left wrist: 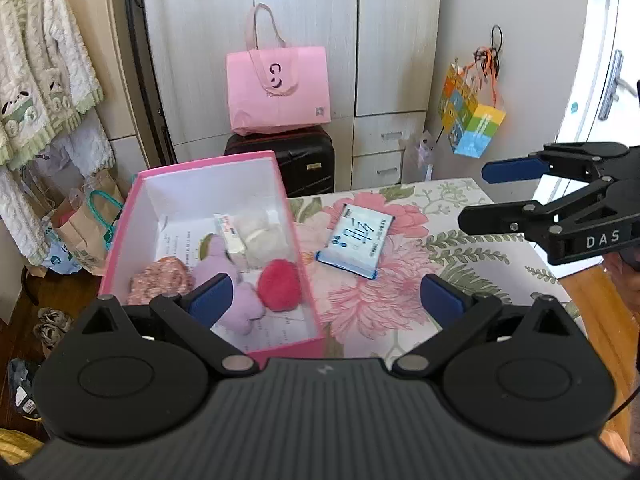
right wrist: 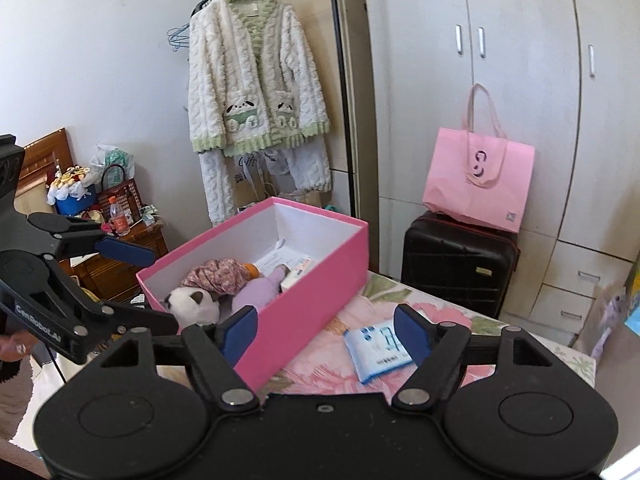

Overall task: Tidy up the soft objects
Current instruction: 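Move both grippers back over the bed to the wet wipes pack, then grasp the blue-and-white wet wipes pack with the right gripper while the left gripper grasps it too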

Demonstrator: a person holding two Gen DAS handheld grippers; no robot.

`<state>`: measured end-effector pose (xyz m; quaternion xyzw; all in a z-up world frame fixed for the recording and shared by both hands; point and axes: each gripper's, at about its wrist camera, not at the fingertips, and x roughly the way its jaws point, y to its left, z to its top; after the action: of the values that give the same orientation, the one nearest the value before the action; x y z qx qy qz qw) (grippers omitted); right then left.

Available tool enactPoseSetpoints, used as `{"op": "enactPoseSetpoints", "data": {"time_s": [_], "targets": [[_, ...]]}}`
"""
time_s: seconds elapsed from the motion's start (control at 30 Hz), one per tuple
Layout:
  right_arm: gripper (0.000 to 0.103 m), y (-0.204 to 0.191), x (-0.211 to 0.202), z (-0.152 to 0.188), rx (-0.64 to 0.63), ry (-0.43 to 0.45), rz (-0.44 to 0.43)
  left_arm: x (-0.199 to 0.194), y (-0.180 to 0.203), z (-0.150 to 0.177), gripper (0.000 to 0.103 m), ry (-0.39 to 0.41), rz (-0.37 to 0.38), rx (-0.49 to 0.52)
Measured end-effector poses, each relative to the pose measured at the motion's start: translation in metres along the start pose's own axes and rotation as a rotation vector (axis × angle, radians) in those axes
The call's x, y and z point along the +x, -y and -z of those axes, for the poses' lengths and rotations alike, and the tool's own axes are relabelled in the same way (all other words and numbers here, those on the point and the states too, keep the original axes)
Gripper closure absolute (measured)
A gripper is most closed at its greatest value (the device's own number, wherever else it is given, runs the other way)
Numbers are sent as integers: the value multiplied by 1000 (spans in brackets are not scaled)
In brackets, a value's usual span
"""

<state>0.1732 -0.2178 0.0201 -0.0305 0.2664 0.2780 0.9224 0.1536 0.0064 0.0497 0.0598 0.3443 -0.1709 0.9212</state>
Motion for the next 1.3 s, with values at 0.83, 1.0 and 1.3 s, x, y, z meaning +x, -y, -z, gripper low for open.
{"op": "enactPoseSetpoints", "data": {"time_s": [0.83,1.0,1.3], "targets": [[31,134,89,29,131,-6,-148,150,71,23,6,108,-28,-182],[38,147,122,34,117,-61,-183,173,62,25,10,189,-101,-324],[55,173,187,40,135,-182,-215,212,54,24,36,98,-209,-430]]}}
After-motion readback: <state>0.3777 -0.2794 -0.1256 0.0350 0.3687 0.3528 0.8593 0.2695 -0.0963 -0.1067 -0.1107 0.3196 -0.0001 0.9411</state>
